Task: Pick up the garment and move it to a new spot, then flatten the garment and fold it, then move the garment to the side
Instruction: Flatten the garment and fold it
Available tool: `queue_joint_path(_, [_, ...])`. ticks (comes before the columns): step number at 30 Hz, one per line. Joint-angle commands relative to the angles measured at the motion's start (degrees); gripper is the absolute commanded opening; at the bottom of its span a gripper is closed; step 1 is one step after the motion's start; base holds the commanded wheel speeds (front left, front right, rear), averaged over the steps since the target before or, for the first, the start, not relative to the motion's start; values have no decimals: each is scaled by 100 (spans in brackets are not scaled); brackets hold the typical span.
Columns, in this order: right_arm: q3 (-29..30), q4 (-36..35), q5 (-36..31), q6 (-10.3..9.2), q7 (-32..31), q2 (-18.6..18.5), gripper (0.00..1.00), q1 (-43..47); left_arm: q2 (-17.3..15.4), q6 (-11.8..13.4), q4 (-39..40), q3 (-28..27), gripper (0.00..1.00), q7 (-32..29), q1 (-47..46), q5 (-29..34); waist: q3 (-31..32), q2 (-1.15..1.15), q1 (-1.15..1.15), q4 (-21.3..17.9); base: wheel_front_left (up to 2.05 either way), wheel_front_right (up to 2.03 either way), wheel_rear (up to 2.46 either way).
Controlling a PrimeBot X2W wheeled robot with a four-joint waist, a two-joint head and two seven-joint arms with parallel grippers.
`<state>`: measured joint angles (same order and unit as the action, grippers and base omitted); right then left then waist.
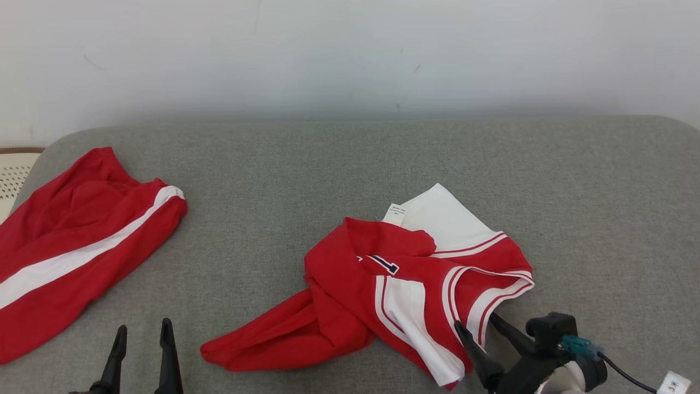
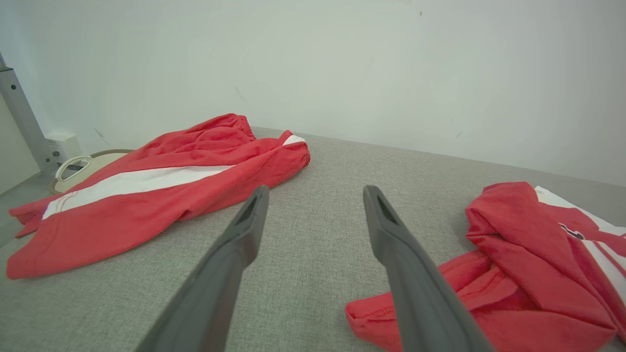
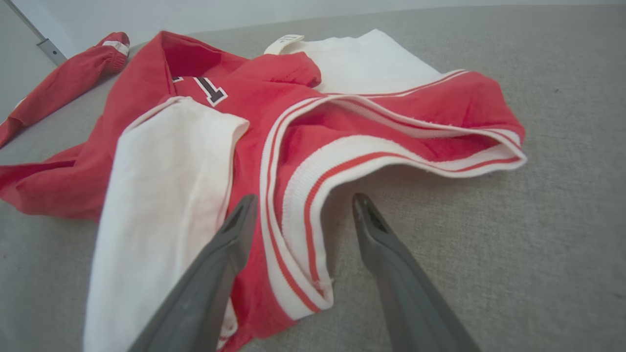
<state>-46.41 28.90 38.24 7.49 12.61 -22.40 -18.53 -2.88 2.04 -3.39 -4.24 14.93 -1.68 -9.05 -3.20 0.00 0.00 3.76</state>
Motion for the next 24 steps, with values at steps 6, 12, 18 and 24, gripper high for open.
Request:
queue_joint_path(6, [-90,772,-45,1,82,311,100,-563,-3,-23,-23,72,100,15,-77,-71,-92,0,0,125,0,0,0])
queue_joint_path(12, [-274,1344,-172,0,151,482,0,-1046,-2,-32,-51,71,100,15,-148,-81,-181,0,0,171,0,0,0])
queue_joint_path(18, [-311,1632,-407,0,251,243,0,-1558,-2,0,-66,96,100,15,-163,-93,-191,0,0,174,0,0,0])
queue_joint_path(24, [-295,1695,-570,0,263,-104,0,-2100,-3,-16,-97,121,100,15,-176,-86,-159,0,0,193,0,0,0])
